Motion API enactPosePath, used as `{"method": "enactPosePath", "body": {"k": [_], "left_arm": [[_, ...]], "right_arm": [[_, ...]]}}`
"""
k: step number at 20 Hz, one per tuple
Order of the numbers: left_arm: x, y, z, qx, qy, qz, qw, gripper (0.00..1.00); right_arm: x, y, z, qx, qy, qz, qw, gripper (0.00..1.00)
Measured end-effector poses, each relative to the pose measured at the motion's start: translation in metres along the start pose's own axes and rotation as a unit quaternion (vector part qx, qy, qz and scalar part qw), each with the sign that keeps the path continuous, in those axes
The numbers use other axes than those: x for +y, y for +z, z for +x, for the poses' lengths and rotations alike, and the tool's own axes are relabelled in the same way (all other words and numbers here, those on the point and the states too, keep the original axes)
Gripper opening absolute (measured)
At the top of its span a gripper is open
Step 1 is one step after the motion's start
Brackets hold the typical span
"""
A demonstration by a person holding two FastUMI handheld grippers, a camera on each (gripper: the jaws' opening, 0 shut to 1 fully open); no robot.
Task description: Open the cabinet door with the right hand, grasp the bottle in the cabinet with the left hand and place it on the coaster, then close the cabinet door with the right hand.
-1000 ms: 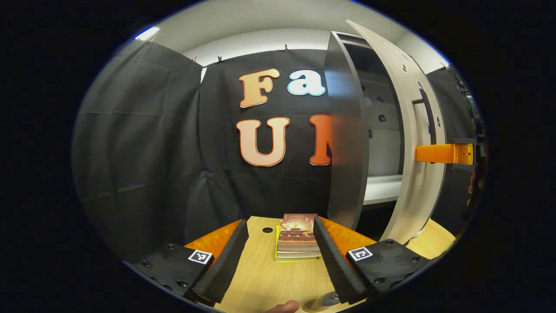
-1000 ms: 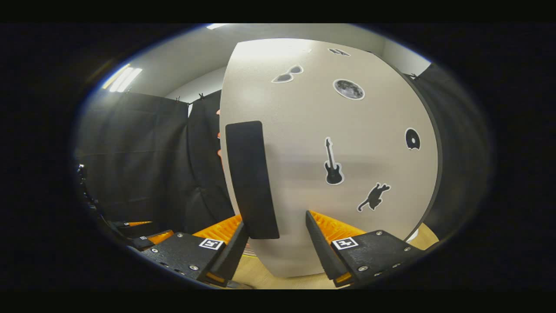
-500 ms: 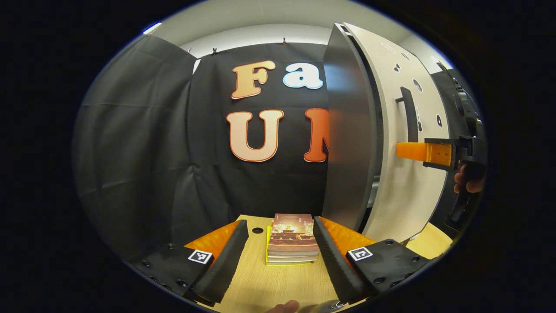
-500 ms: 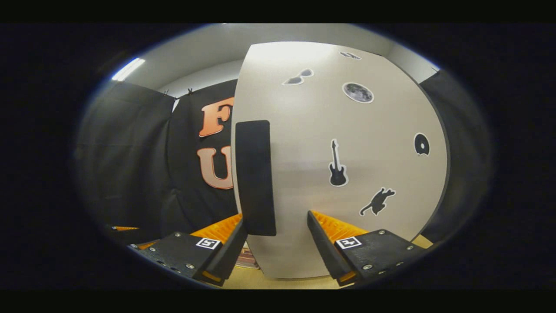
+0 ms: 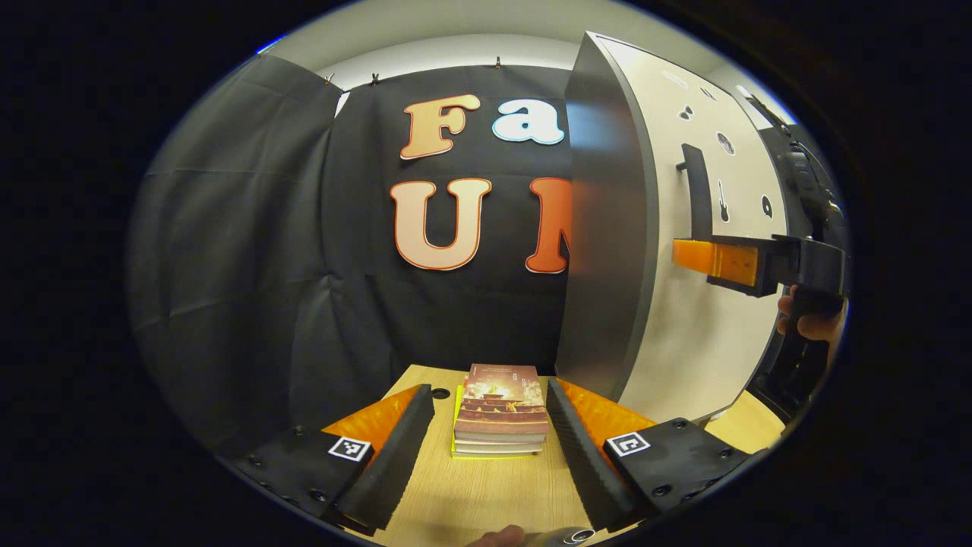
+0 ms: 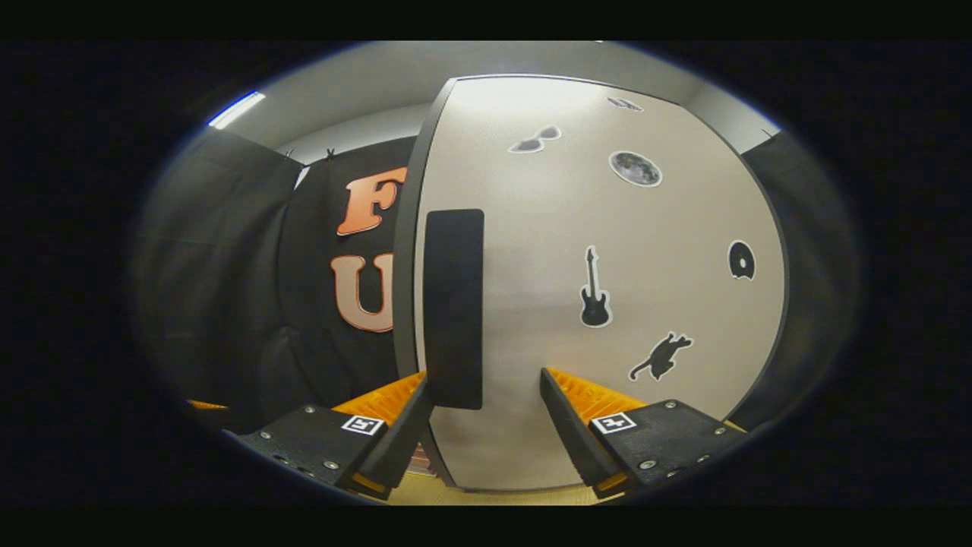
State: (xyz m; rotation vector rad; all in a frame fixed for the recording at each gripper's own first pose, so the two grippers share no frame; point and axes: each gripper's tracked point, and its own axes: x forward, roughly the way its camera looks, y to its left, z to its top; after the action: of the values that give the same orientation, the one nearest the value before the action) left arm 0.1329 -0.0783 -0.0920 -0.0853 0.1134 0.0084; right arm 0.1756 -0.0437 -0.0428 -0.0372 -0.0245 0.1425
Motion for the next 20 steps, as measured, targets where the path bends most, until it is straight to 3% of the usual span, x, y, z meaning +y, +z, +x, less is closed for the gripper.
{"method": "enactPosePath", "body": {"k": [3, 5, 8, 9, 10, 13, 17, 18, 20], "left_arm": [[0.000, 0.007, -0.026, -0.003, 0.000, 0.000, 1.000, 0.97], [0.001, 0.013, -0.045, -0.009, 0.001, -0.002, 1.000, 0.97], [0.000, 0.025, -0.079, -0.022, 0.000, 0.003, 1.000, 0.97], [0.002, 0.028, -0.092, -0.027, 0.002, 0.006, 1.000, 0.97], [0.003, 0.029, -0.104, -0.029, 0.005, 0.008, 1.000, 0.97], [0.007, 0.036, -0.144, -0.040, 0.017, 0.011, 0.999, 0.97], [-0.007, 0.045, -0.196, -0.054, 0.011, 0.022, 0.998, 0.95], [-0.010, 0.048, -0.207, -0.058, 0.009, 0.023, 0.998, 0.94], [-0.019, 0.052, -0.230, -0.063, 0.003, 0.025, 0.998, 0.95]], "right_arm": [[0.007, 0.011, -0.009, -0.008, 0.014, 0.002, 1.000, 0.82], [0.012, 0.011, -0.030, 0.003, 0.022, 0.003, 1.000, 0.86], [0.015, 0.014, -0.080, 0.001, 0.020, 0.007, 1.000, 0.88], [0.016, 0.014, -0.101, -0.003, 0.020, 0.009, 1.000, 0.93], [0.017, 0.012, -0.121, -0.001, 0.022, 0.012, 1.000, 0.88], [0.020, 0.003, -0.180, 0.017, 0.040, 0.019, 0.999, 0.88], [-0.001, 0.004, -0.253, 0.021, 0.021, 0.016, 0.999, 0.89], [-0.008, 0.007, -0.271, 0.019, 0.012, 0.014, 1.000, 0.93], [-0.021, 0.014, -0.304, 0.011, -0.004, 0.017, 1.000, 0.89]]}}
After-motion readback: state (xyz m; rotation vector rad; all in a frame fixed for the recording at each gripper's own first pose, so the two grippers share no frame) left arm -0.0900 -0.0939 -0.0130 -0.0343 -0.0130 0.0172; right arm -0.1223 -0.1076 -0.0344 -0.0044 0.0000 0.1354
